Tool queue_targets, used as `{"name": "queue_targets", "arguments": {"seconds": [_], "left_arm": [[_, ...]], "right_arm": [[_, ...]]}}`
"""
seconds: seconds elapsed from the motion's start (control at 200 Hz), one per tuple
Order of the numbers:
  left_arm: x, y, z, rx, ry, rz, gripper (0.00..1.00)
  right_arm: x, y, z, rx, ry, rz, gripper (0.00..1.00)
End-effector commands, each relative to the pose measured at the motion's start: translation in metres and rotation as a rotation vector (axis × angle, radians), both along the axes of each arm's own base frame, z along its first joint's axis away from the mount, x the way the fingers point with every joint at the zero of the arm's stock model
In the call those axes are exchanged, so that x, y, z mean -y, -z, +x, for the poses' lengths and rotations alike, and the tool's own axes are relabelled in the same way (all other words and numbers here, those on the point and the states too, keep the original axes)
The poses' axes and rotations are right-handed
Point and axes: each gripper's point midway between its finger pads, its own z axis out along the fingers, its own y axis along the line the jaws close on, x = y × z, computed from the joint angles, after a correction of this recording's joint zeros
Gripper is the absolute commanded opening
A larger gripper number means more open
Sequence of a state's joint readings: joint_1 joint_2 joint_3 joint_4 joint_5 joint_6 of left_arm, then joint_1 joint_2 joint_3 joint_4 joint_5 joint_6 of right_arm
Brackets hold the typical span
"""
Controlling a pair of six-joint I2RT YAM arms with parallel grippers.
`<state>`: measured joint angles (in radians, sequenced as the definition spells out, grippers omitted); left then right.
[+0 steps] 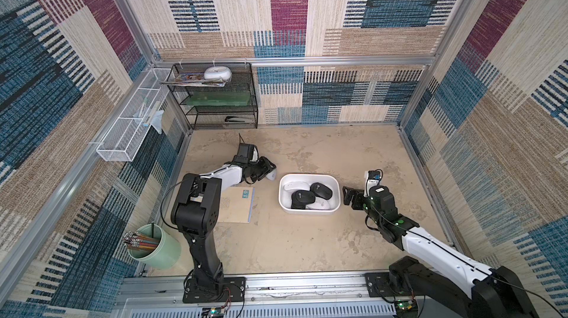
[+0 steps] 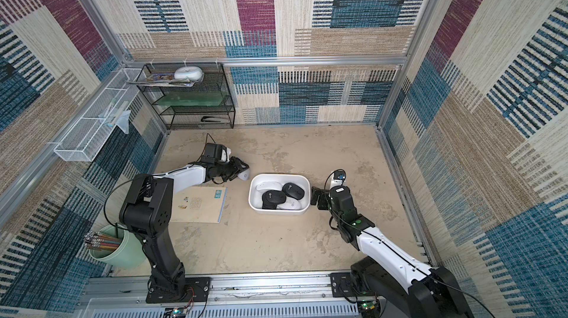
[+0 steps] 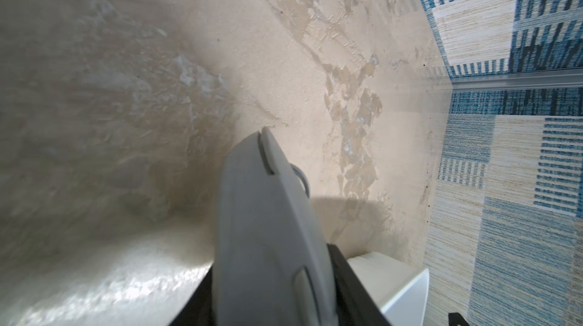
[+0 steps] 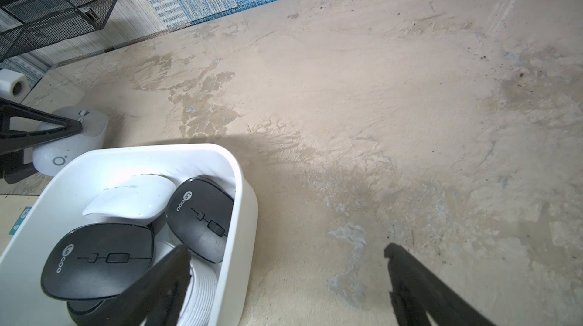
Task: Take out the mouse from the storage box
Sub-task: Place the mouse at the center of the board.
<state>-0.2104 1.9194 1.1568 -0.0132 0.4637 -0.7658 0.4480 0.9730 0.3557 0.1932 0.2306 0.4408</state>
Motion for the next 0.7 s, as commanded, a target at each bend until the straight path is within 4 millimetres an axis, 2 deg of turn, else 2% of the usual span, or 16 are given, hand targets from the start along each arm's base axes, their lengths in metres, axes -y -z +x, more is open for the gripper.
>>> {"name": "queue_targets", "arguments": {"seconds": [0.0, 0.1, 0.296, 0.416, 0.571, 0.696], "left_arm": [[0.000, 0.003, 0.006, 0.023, 0.017, 0.010, 0.48], [-0.003, 0.012, 0.005, 0.004, 0.013, 0.017, 0.51], [-0.015, 0.019, -0.002, -0.021, -0.016, 0.062, 0.66], [-0.028, 0.014, -0.007, -0.016, -0.046, 0.126, 0.75], [-0.040, -0.001, -0.015, 0.005, -0.062, 0.195, 0.83], [-0.056, -0.010, -0.030, 0.007, -0.103, 0.268, 0.87]], "right_arm": [[-0.003, -0.006, 0.003, 0.021, -0.005, 0.009, 0.99], [-0.003, -0.005, 0.004, 0.021, -0.004, 0.007, 0.99], [-0.003, -0.006, 0.004, 0.021, -0.006, 0.008, 0.99], [-0.005, -0.006, 0.003, 0.020, -0.019, 0.006, 0.99], [-0.024, -0.010, 0.000, 0.034, -0.139, 0.019, 0.99], [-0.041, -0.013, -0.003, 0.033, -0.233, 0.046, 0.99]]}}
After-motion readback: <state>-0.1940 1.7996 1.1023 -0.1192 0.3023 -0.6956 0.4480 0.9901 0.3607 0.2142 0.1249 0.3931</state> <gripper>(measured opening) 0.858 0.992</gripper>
